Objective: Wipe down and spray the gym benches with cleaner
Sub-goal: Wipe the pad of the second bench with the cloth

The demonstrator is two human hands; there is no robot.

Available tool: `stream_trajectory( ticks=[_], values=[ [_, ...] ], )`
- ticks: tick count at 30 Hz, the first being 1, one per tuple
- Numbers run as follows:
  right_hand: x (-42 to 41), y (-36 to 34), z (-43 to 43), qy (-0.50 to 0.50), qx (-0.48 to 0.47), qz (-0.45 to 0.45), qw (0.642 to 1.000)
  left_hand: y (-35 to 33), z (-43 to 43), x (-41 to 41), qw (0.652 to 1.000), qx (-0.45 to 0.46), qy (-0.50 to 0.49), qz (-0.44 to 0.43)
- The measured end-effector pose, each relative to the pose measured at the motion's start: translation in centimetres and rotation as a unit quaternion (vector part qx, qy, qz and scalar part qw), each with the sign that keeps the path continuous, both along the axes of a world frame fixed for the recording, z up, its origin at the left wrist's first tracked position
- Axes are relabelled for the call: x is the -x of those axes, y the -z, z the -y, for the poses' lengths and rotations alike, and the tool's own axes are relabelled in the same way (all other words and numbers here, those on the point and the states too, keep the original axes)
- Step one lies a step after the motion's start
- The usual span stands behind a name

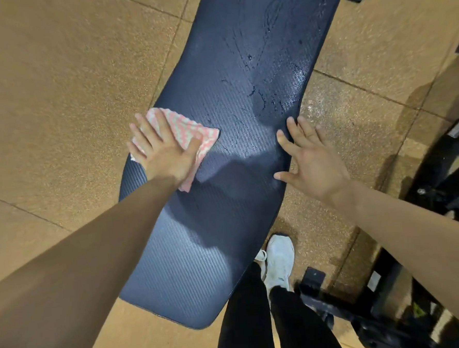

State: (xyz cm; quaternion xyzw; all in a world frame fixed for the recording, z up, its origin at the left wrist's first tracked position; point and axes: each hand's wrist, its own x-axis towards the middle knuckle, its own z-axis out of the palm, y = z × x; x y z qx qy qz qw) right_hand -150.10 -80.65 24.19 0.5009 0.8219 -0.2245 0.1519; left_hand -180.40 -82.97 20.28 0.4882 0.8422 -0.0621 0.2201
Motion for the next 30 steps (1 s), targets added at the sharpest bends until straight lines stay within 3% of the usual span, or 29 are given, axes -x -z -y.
stream_trajectory(
  ticks=[4, 7, 13, 18, 26, 30],
  values=[
    [-0.7, -0.5, -1.2, -0.015, 0.023, 0.005, 1.000, 0.5, -0.1, -2.9, 0.990, -0.032, 0.134, -0.035],
    [-0.6, -0.7, -1.6, -0.021, 0.037, 0.010, 0.999, 0.2, 0.7, -6.4, 0.975, -0.026, 0.222, -0.011],
    [-0.9, -0.1, -1.0, 0.005, 0.018, -0.031, 0.999, 0.1, 3.3, -12.6, 0.958, -0.037, 0.283, 0.020],
    [-1.5, 0.3, -1.3, 0.010, 0.018, -0.055, 0.998, 0.0, 3.0, -11.9, 0.953, -0.031, 0.300, 0.021],
    [-1.8, 0.0, -1.7, 0.042, 0.020, -0.102, 0.994, -0.1, -3.0, -2.7, 0.989, -0.021, 0.138, -0.043],
    [-1.8, 0.1, -2.7, 0.153, 0.015, -0.144, 0.977, 0.4, -5.5, -0.5, 0.999, -0.025, 0.039, -0.013]
  ],
)
